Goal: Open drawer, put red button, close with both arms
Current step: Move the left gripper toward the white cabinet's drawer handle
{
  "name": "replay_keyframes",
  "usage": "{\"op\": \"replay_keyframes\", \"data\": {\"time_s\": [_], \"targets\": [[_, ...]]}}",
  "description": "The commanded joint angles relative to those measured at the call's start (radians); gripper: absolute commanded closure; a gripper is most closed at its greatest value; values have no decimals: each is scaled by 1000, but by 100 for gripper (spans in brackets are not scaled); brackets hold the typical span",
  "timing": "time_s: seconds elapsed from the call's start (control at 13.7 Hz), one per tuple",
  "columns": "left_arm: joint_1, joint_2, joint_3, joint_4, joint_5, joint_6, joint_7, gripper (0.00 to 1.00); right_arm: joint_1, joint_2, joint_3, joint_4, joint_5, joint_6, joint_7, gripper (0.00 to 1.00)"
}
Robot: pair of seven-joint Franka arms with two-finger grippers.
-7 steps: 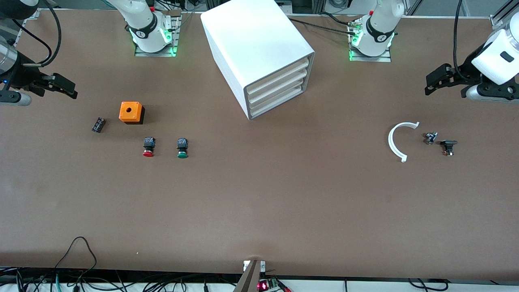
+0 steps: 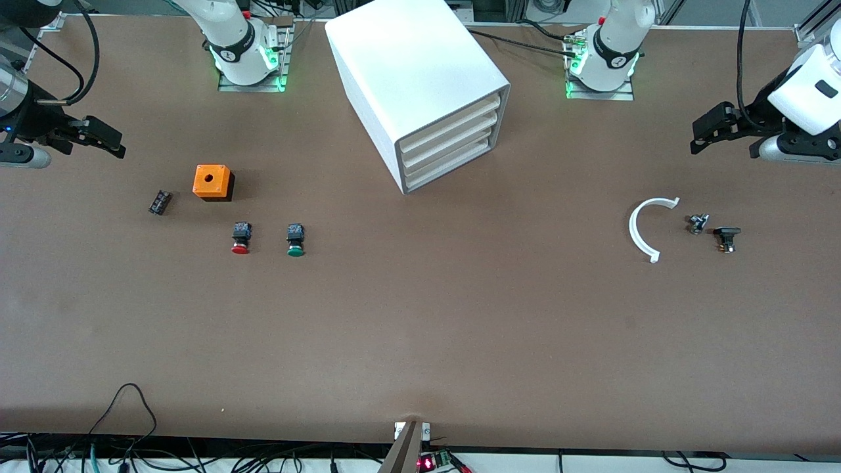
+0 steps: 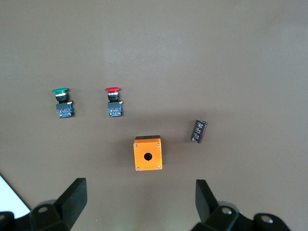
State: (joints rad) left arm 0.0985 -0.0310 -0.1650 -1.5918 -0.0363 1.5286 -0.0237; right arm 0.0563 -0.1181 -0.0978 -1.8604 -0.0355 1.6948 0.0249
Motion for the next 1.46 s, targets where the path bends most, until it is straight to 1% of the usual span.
{"op": "replay_keyframes", "data": {"time_s": [0.0, 0.51, 0.59, 0.73, 0.8, 0.88, 1.02, 1.1, 1.17, 1.24, 1.32, 1.39], "targets": [[-2, 22, 1, 35, 19, -10, 13, 0, -1, -26, -3, -26, 11, 11, -17, 0], [-2, 36, -4, 35, 18, -22, 5, 0, -1, -21, -3, -23, 11, 13, -16, 0], [-5, 64, -7, 35, 21, -28, 4, 0, 0, -21, -3, -23, 11, 13, -16, 0], [-2, 82, -1, 36, 12, -33, 14, 0, 1, -20, -3, -22, 11, 16, -14, 0], [-3, 130, -1, 35, 10, -33, 15, 0, -1, -18, -3, -23, 11, 16, -13, 0], [-2, 198, -1, 14, 4, -30, 16, 0, -1, -17, -3, -22, 11, 17, -13, 0], [10, 223, 1, -11, -83, -33, 28, 0, 0, -17, -3, -20, 11, 19, -11, 0], [13, 256, -2, -20, -153, -30, 27, 0, -1, -17, -3, -20, 11, 22, -10, 0], [14, 307, -5, -22, -250, -31, 27, 0, 0, -15, -2, -20, 11, 25, -8, 0], [12, 348, -8, -49, -334, -25, 28, 0, 2, -11, 0, -22, 11, 35, -7, 0], [12, 382, -13, -100, -428, -10, 30, 0, 4, 0, 3, -22, 22, 45, -5, 0], [12, 401, -13, -176, -544, 17, 37, 0, 4, 8, 3, -22, 32, 52, -3, 0]]}}
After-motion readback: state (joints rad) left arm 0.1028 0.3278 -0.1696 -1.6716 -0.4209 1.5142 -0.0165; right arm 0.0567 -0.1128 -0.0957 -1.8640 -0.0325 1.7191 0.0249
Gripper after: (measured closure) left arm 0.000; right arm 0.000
